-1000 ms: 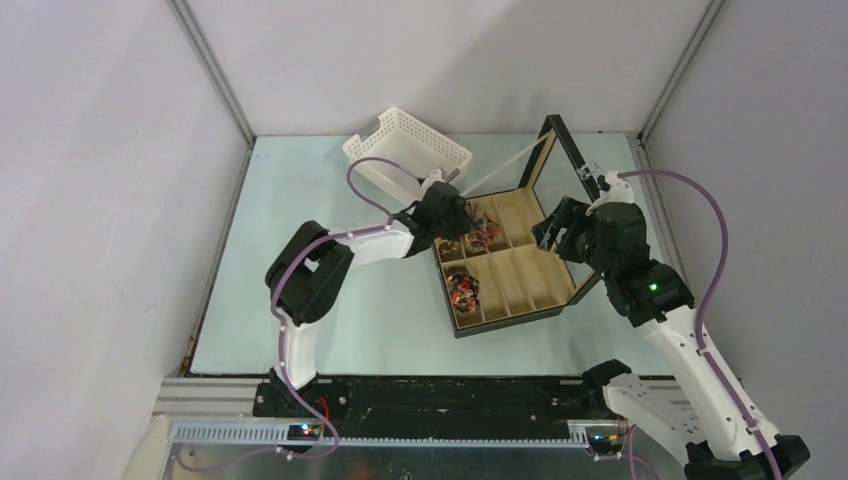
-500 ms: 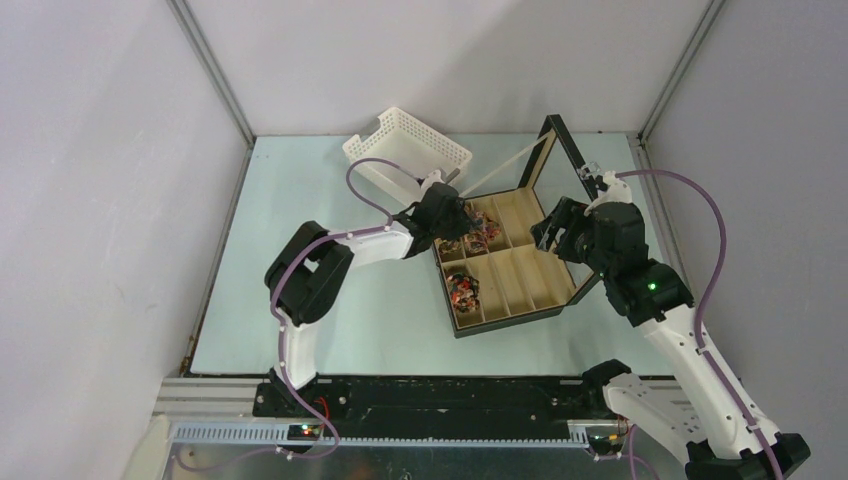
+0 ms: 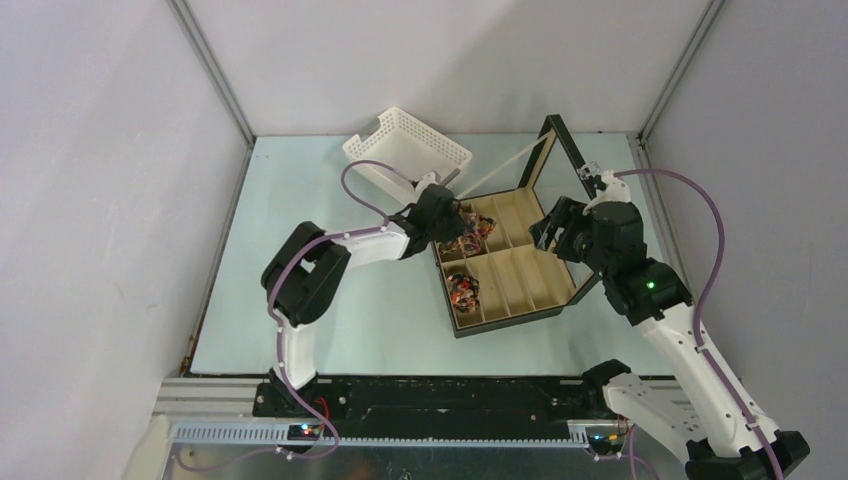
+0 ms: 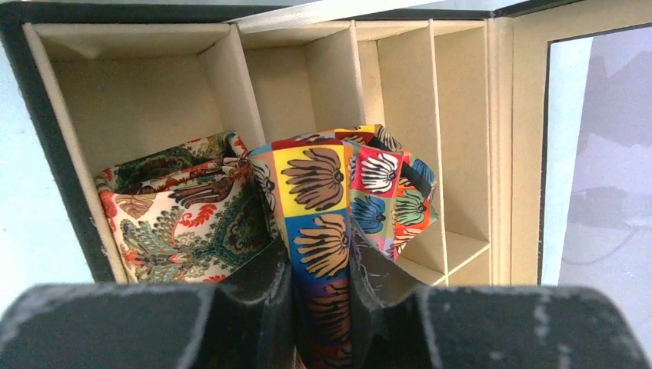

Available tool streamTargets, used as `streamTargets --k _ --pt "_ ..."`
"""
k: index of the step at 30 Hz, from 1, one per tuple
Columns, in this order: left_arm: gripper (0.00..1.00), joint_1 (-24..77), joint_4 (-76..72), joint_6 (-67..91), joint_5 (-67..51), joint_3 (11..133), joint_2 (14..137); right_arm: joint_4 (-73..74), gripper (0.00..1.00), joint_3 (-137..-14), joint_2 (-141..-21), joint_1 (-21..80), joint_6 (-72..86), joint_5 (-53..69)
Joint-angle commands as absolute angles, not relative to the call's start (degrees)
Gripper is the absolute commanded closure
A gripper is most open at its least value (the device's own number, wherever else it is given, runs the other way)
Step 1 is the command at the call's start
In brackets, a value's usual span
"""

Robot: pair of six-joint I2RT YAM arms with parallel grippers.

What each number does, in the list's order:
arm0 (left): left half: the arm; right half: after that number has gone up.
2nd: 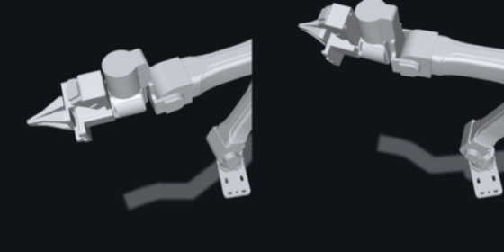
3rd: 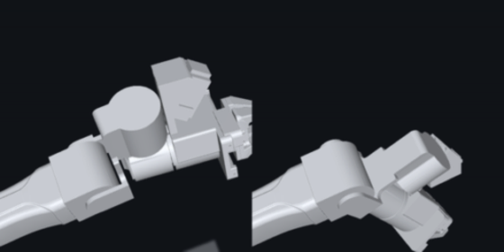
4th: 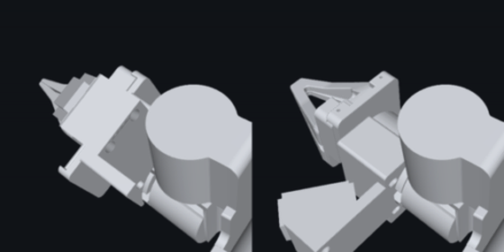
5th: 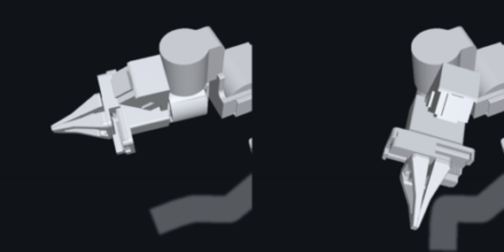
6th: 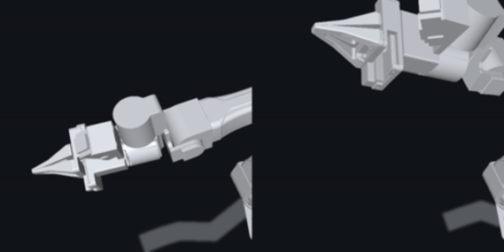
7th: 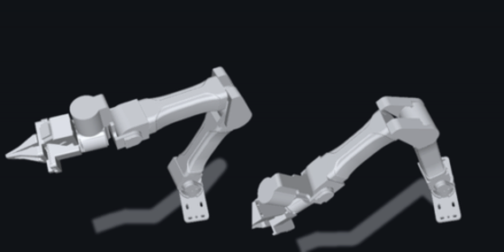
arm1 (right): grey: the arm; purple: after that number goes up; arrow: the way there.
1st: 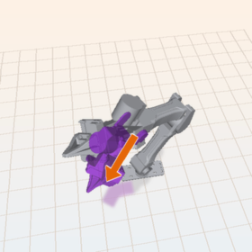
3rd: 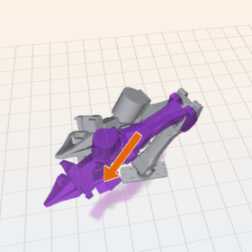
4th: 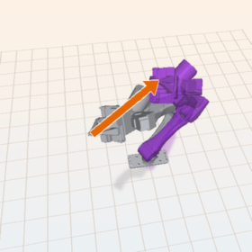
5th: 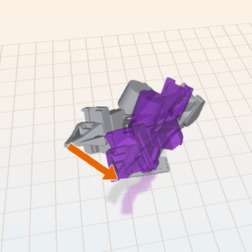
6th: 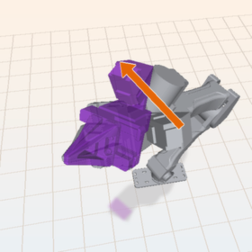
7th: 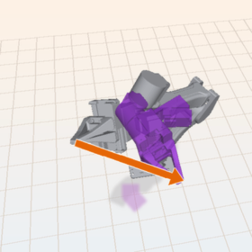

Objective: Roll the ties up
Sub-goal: Place the tie in the storage box.

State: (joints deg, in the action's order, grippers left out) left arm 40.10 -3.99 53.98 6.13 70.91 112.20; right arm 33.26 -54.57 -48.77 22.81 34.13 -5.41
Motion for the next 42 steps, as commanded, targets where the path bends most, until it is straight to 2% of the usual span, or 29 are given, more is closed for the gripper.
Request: streamTargets --k 1,7,11,23,30,32,35,42 --pt "1.00 39.10 4.27 51.19 10.03 71.19 111.45 30.85 0.29 -54.75 -49.01 23.26 34.64 -6.60" --pt "1.00 39.47 12.00 49.07 13.03 77.52 114.38 31.03 0.29 -54.76 -49.09 23.42 34.56 -6.81" --pt "1.00 40.37 22.65 47.71 15.71 86.29 118.94 31.03 0.29 -54.76 -49.22 23.57 34.62 -6.76" --pt "1.00 42.82 41.20 46.14 19.80 109.05 131.90 31.92 0.29 -54.76 -48.09 23.63 34.28 -7.87" --pt "1.00 44.60 47.49 46.63 22.04 115.04 136.30 32.46 0.29 -54.75 -47.98 23.64 34.16 -8.23" --pt "0.95 44.99 48.63 47.02 22.67 116.34 136.88 32.59 0.29 -54.75 -47.72 23.64 34.04 -8.44" --pt "0.78 45.38 49.08 47.17 23.48 116.11 136.31 32.56 0.29 -54.76 -47.48 23.62 34.02 -8.57" --pt "0.60 45.34 47.56 46.72 23.83 113.74 132.61 32.52 0.29 -54.76 -47.47 23.65 34.27 -8.38"
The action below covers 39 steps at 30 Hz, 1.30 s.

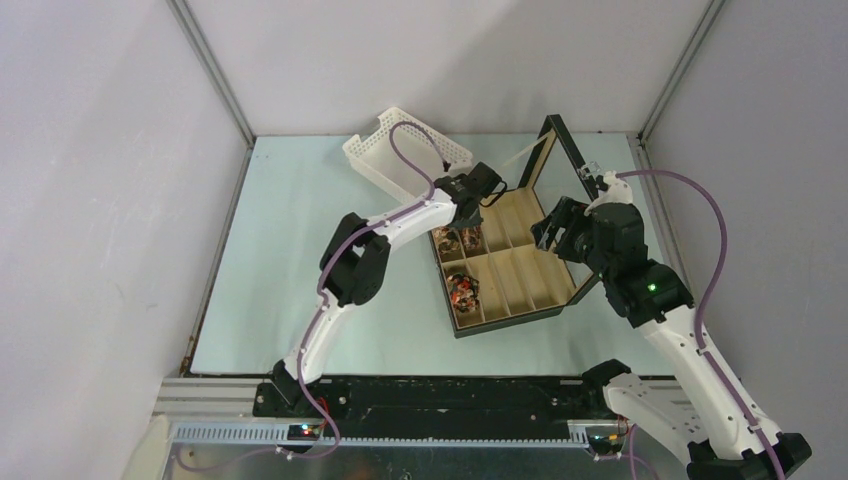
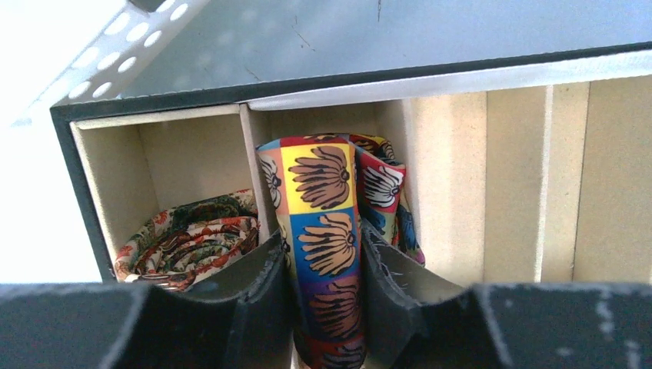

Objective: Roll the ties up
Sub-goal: Place the tie in the storage box.

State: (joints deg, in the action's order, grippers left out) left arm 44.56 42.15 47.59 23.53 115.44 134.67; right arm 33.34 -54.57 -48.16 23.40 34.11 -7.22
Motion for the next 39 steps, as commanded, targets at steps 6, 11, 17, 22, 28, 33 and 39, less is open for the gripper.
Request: streamTargets --k 6,11,17,22,28,33,39 --pt "0.39 45.29 47.69 46.58 23.33 113.06 129.73 32.44 0.28 -54.76 -47.33 23.59 34.30 -8.38" --pt "0.27 45.32 47.68 46.12 23.23 112.88 127.39 32.07 0.29 -54.75 -47.50 23.68 34.27 -8.03" --pt "0.21 45.23 47.95 45.65 23.26 112.14 124.90 31.67 0.29 -54.76 -47.90 23.66 34.21 -7.72" --pt "0.15 45.18 48.86 45.12 24.38 112.13 124.79 31.15 0.29 -54.76 -48.48 23.65 34.28 -6.91" --pt "0.05 45.15 47.02 43.78 26.36 109.12 121.59 30.59 0.28 -54.71 -48.72 23.67 33.46 -6.26" --pt "0.00 45.12 43.56 41.83 26.00 105.37 116.22 29.96 0.27 -54.75 -48.92 23.86 32.42 -5.51" --pt "0.03 43.79 36.21 36.98 24.03 99.46 107.97 29.63 0.26 -56.09 -50.10 25.30 28.15 -4.72"
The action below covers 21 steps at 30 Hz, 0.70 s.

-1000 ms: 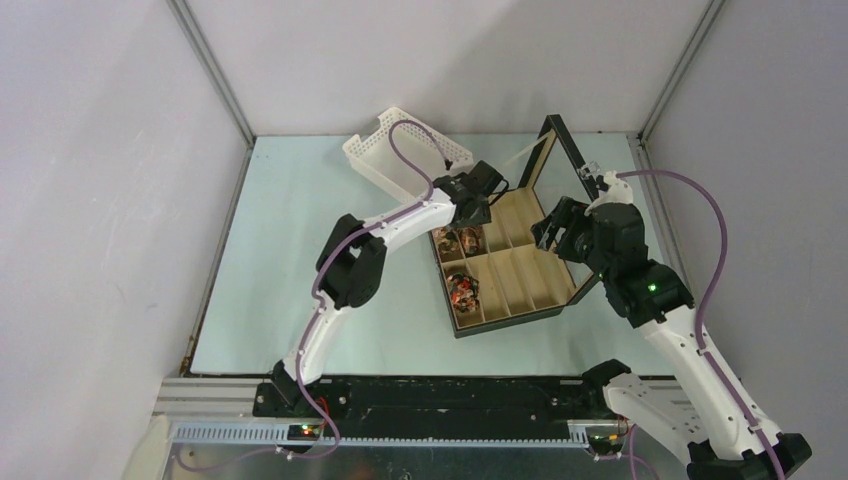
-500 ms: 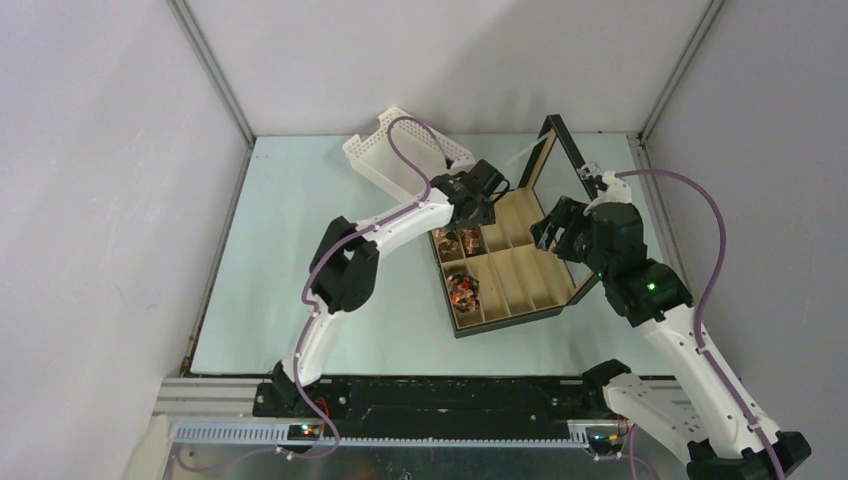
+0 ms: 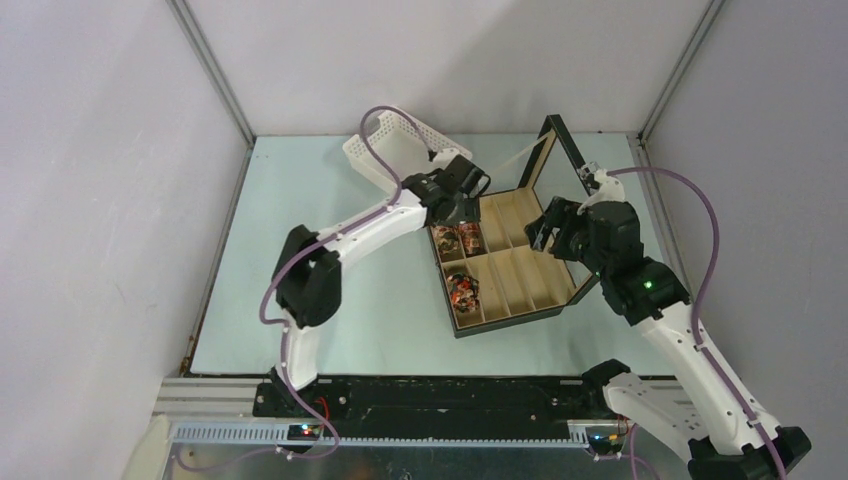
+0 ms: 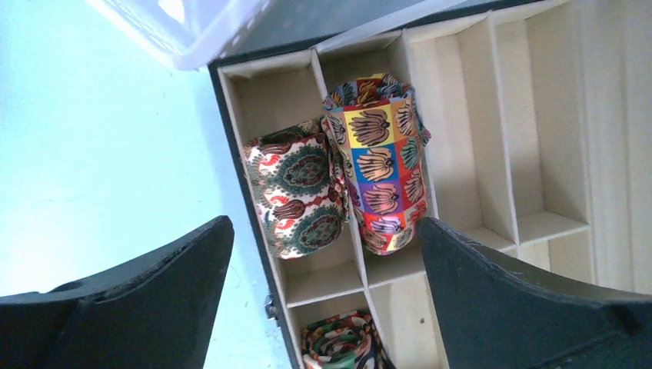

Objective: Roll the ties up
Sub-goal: Place the tie in the storage box.

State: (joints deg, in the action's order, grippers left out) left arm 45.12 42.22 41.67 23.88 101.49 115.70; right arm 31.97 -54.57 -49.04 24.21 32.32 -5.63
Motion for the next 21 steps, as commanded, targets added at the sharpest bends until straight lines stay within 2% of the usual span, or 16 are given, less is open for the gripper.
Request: streamTargets --k 1,3,5,8,9,11,15,21 --pt "0.05 43.43 34.50 35.33 23.13 97.59 106.31 29.71 0.27 -56.39 -50.54 26.01 27.52 -4.45" --pt "0.18 42.43 30.08 32.86 20.61 95.57 104.86 29.92 0.30 -57.50 -52.60 26.99 25.33 -4.12" --pt "0.26 41.78 27.03 30.47 18.40 95.41 104.70 29.74 0.36 -58.46 -54.22 27.63 24.60 -3.07" --pt "0.37 41.21 22.91 27.44 15.62 95.91 106.02 28.38 0.51 -58.81 -56.56 27.83 24.65 -0.81" --pt "0.44 41.04 22.75 27.25 15.28 97.19 107.36 28.21 0.54 -58.89 -57.62 27.87 24.82 -0.76" --pt "0.52 40.30 22.18 26.95 14.29 99.09 109.69 27.95 0.62 -59.02 -58.96 28.17 24.90 0.96" --pt "0.60 37.57 20.82 27.82 10.67 102.37 114.25 28.21 0.71 -58.97 -61.21 29.06 23.87 0.74" --pt "0.64 37.13 20.13 26.97 7.89 105.68 118.12 26.08 0.85 -58.89 -67.37 29.56 22.89 2.88"
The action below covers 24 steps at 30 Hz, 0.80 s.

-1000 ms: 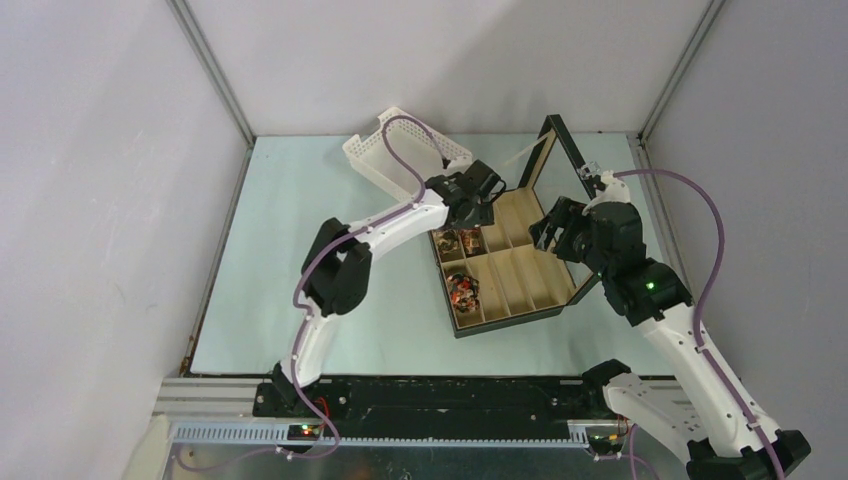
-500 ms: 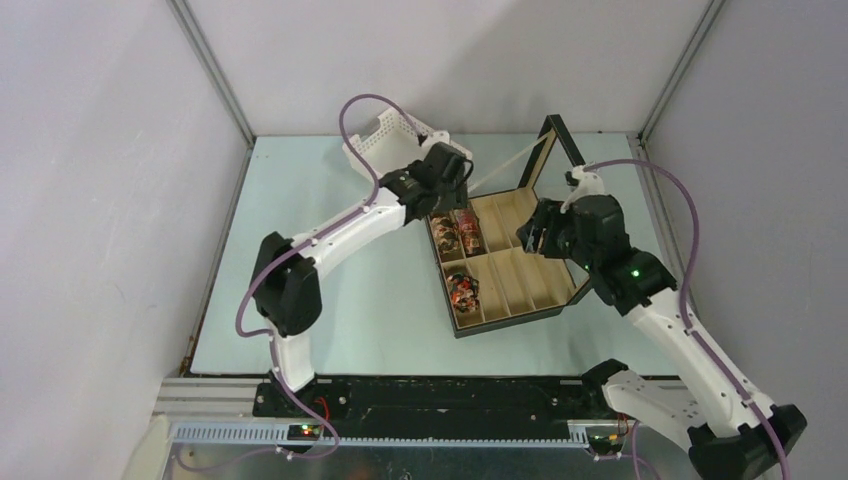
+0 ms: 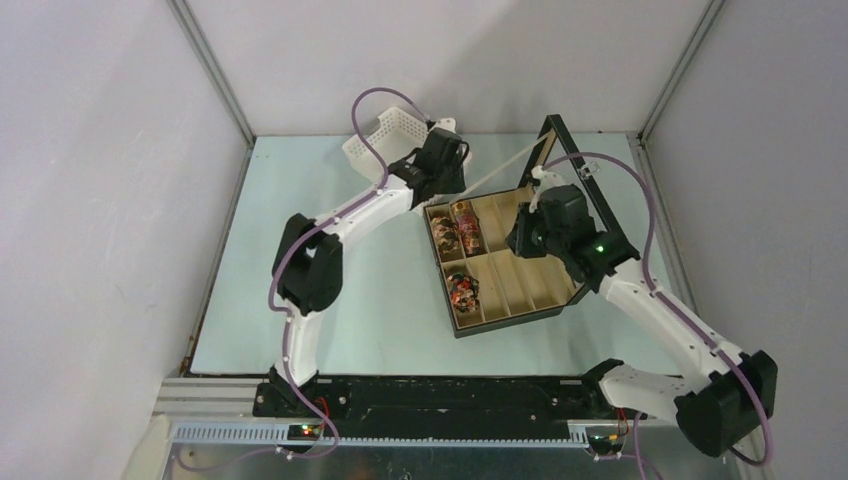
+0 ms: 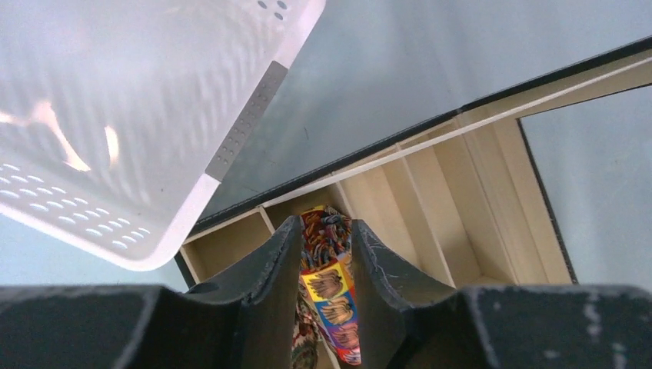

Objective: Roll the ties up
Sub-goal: Place the tie in the storage box.

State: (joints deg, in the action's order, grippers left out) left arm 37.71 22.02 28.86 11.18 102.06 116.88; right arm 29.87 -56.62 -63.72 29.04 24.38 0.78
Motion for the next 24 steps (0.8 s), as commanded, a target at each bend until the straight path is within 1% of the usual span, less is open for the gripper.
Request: streamTargets --k 1,7,12,18,20,23,24 --pt "0.64 37.11 20.39 26.96 7.99 106.31 118.76 25.52 0.87 -58.89 -68.27 29.89 22.91 3.29" --pt "0.65 36.43 20.31 26.66 6.28 106.68 120.48 19.34 0.94 -59.01 -77.91 30.65 23.02 3.74" --pt "0.65 36.46 21.83 26.00 6.57 108.63 122.10 15.84 0.99 -60.00 -83.66 30.70 22.59 4.02" --pt "0.66 36.30 23.68 25.48 7.30 110.76 125.05 13.58 1.00 -60.92 -89.18 30.71 22.17 4.02" --pt "0.70 36.27 23.91 25.47 7.05 111.06 125.76 12.49 1.00 -61.12 -91.10 30.73 21.96 4.16" --pt "0.81 36.24 24.13 25.46 6.71 111.06 126.66 12.36 1.00 -62.58 -93.32 30.75 21.53 4.55" --pt "0.82 36.27 24.20 25.44 6.65 111.09 127.07 12.55 1.00 -62.93 -94.43 30.69 21.49 4.63"
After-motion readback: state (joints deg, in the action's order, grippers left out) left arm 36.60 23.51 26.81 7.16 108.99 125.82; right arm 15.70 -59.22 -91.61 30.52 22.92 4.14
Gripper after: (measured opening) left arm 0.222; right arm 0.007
